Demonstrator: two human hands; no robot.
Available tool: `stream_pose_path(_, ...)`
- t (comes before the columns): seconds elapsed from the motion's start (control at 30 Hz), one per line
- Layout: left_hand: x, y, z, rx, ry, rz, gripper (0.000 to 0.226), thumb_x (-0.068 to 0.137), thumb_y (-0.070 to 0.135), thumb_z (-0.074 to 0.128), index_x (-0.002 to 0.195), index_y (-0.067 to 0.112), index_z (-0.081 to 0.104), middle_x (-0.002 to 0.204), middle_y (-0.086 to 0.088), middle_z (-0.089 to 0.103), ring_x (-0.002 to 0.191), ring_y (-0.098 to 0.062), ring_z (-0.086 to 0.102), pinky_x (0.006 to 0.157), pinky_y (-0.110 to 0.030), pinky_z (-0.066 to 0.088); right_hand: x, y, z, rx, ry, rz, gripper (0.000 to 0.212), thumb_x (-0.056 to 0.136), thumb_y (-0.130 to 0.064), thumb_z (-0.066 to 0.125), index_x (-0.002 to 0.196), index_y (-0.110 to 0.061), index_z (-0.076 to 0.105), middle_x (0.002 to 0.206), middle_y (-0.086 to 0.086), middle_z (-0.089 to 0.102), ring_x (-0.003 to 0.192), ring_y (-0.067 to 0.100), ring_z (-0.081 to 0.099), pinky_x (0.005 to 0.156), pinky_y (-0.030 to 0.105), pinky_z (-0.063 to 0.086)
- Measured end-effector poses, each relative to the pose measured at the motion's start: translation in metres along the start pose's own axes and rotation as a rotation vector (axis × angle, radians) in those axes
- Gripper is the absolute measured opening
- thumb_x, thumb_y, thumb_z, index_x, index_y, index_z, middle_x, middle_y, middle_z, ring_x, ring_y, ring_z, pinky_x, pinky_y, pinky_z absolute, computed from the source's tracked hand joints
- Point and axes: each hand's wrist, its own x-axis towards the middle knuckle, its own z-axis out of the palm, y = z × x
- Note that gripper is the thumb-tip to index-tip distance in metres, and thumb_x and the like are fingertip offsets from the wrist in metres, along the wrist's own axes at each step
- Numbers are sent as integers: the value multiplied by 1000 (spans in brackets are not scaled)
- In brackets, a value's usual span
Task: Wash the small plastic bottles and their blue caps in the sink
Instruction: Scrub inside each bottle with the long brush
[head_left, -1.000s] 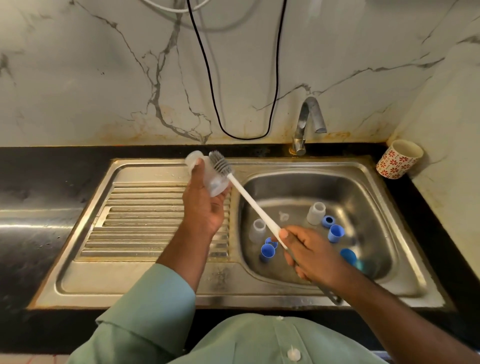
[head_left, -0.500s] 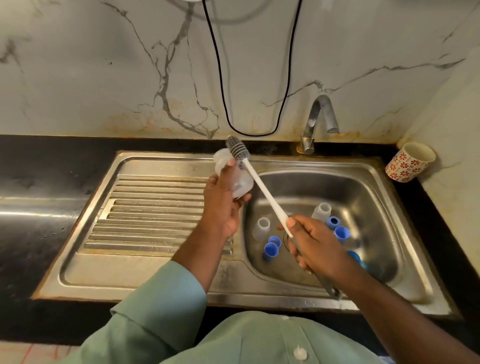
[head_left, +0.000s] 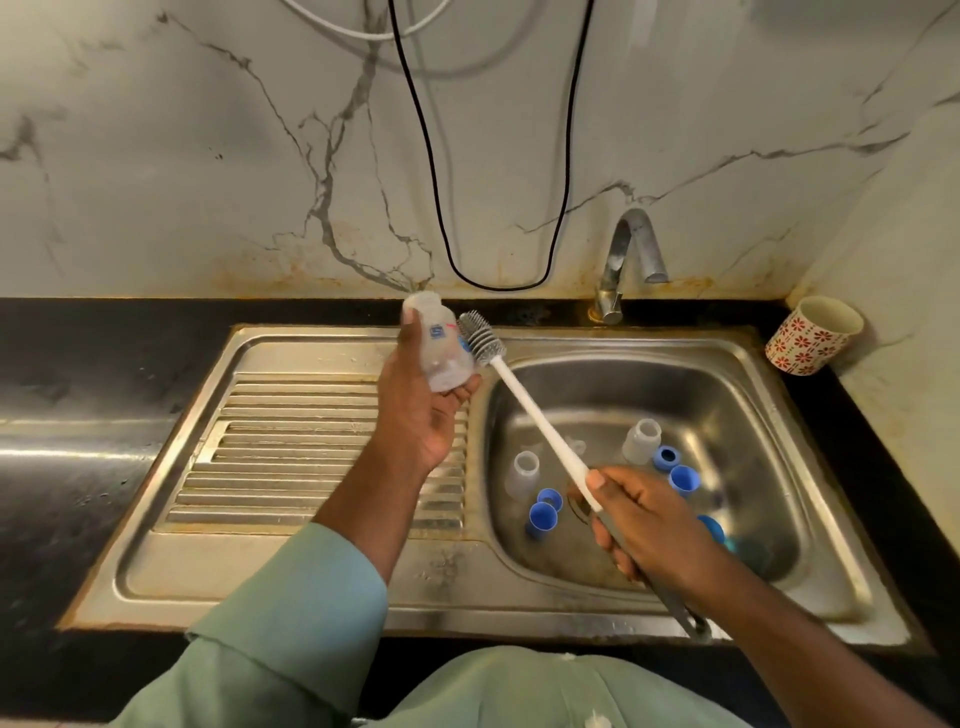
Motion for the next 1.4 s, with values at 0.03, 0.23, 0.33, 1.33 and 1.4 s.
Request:
stream_pose_path(0.03, -4, -5, 3, 90, -30, -19, 74, 76, 53, 72, 134, 12, 54, 126, -17, 63, 108, -29, 64, 76, -40, 58, 4, -1, -1, 3, 23, -10, 29, 102, -33, 42, 94, -15, 63, 59, 3, 53, 44, 13, 38, 41, 27, 33)
stream_pose_path(0.23, 2, 4, 5, -326, 202, -38, 61, 85, 36, 74, 134, 11, 47, 125, -19, 58, 107, -34, 64, 78, -44, 61, 3, 5, 4, -10, -12, -15, 26, 101, -32, 44, 94, -17, 63, 61, 2, 53, 43, 10, 38, 39, 22, 33)
stream_pose_path(0.33, 0, 2, 5, -440, 206, -72, 62, 86, 30, 74, 134, 9, 43, 117, -20, 63, 102, -32, 67, 83, -47, 60, -1, 8, 11, -24, -36, -27, 28, 102, -32, 43, 95, -12, 62, 57, 0, 48, 42, 9, 36, 39, 21, 31)
stream_pose_path(1.33, -9, 10, 30, -471, 164, -32, 44, 87, 17, 74, 120, 9, 46, 117, -20, 59, 103, -35, 65, 89, -49, 58, -4, -6, 7, -64, 29, -56, 26, 102, -34, 42, 90, -22, 61, 53, -6, 53, 40, 4, 37, 39, 21, 33)
stream_pose_path(1.4, -12, 6, 32, -432, 112, -58, 37, 88, 16, 71, 117, 8, 49, 114, -19, 62, 102, -34, 65, 94, -50, 55, -2, -10, 6, -12, 61, -20, 27, 102, -34, 41, 93, -20, 62, 54, -5, 53, 39, 6, 36, 39, 22, 32)
